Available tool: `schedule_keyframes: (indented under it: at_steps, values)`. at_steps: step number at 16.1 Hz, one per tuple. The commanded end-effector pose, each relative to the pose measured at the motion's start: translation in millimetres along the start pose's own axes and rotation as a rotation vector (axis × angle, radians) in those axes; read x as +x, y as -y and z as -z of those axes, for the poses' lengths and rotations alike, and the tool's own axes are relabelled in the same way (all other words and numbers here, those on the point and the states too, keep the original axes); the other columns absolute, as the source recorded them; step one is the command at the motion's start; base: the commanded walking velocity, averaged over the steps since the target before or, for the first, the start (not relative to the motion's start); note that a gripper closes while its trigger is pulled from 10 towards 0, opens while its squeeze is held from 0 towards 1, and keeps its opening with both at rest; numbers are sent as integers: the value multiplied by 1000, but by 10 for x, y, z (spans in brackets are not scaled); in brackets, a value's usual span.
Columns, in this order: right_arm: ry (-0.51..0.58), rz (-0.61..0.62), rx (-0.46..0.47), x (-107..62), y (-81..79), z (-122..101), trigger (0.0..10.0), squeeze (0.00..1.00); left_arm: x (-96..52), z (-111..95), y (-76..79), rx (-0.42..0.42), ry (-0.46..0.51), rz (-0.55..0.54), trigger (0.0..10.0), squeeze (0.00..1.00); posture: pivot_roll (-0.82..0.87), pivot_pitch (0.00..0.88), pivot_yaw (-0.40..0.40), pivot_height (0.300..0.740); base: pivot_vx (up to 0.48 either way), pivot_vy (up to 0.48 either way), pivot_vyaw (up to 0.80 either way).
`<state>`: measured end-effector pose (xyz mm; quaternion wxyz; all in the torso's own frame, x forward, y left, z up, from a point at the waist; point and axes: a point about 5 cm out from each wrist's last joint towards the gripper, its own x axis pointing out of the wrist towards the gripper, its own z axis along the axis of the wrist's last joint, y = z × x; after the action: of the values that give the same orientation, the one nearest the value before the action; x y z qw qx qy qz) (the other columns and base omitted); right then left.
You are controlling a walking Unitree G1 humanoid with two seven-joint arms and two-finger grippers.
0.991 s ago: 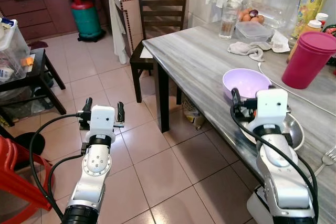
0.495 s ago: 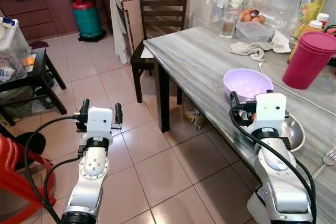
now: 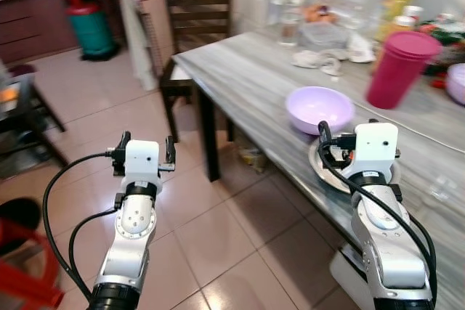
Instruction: Setting the table
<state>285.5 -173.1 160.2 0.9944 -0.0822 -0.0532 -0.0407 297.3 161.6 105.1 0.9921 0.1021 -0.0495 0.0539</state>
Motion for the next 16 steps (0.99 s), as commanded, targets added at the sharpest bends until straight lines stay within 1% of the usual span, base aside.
schedule_keyframes:
  at_steps: [1,5,9,11,14,16]
  values:
    - [-15,-5,-1,25,-1,17,10000,0,-6,29,-12,-4,-18,-1,10000,0,-223,0,38,740,0,0,-800]
    - [-10,-8,-2,45,1,4,10000,0,11,37,-15,-55,-42,19,10000,0,-212,0,33,740,0,0,-800]
    - [-6,-11,-3,56,-4,-8,10000,0,3,49,-19,-76,-53,23,10000,0,-213,0,31,740,0,0,-800]
    - [-3,-6,-5,57,11,-11,10000,0,6,50,-8,-95,-53,39,10000,0,-214,0,32,740,0,0,-800]
    - [1,-3,-6,54,9,-15,10000,0,20,47,-9,-101,-51,64,10000,0,-216,0,37,740,0,0,-800]
    - [2,-3,-5,53,5,-13,10000,0,27,36,-9,-104,-45,72,10000,0,-215,0,41,740,0,266,-800]
